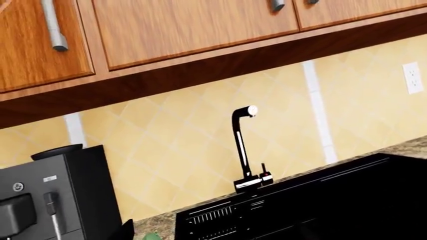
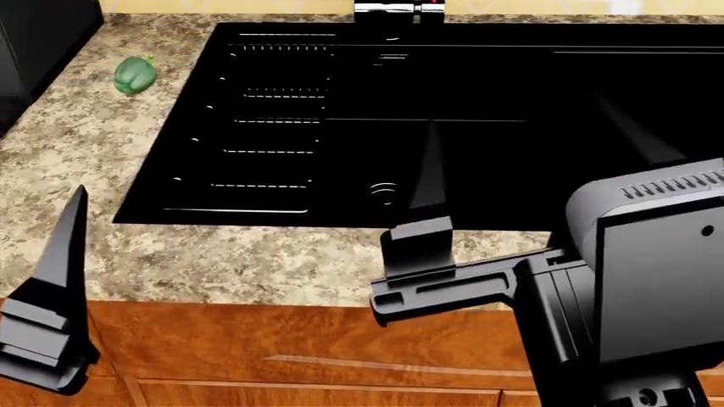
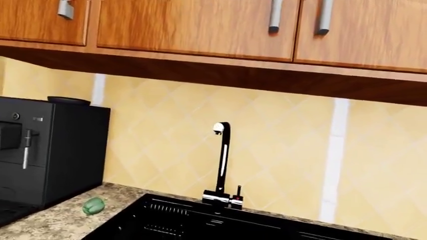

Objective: Place the avocado, onion, tomato and bell pepper on the cutting board.

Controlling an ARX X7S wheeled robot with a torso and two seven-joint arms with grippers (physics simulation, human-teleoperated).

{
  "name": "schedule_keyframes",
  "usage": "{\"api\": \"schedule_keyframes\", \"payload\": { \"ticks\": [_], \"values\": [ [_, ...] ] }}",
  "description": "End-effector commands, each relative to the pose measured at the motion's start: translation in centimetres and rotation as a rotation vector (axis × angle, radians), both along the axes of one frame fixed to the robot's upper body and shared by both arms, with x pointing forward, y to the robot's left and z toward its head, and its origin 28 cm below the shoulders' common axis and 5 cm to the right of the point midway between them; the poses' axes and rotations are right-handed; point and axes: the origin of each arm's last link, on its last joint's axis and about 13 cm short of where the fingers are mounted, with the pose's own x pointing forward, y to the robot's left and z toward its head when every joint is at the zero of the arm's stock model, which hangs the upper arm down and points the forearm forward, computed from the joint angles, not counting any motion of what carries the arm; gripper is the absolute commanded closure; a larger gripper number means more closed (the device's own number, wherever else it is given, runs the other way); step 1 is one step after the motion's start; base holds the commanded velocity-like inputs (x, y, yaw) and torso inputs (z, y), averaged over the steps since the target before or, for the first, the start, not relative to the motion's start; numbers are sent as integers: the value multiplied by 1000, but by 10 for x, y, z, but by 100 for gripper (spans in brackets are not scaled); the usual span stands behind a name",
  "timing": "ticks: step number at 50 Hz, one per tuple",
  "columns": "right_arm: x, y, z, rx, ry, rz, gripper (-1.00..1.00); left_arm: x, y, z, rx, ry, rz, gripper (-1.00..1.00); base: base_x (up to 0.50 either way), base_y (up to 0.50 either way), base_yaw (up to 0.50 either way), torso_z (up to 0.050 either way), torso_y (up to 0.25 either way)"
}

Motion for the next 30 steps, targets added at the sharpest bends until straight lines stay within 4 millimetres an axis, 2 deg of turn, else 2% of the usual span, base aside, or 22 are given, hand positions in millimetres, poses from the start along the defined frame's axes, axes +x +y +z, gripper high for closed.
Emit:
{"api": "schedule_keyframes", "payload": {
  "ticks": [1, 30],
  "values": [
    [4, -4, 11, 60, 26, -21, -100, 0, 0, 6, -6, -41, 5, -100, 500, 1, 0, 0, 0],
    [2, -5, 17, 22, 5, -27, -100, 4, -3, 6, -8, -43, -6, -100, 500, 4, 0, 0, 0]
  ]
}}
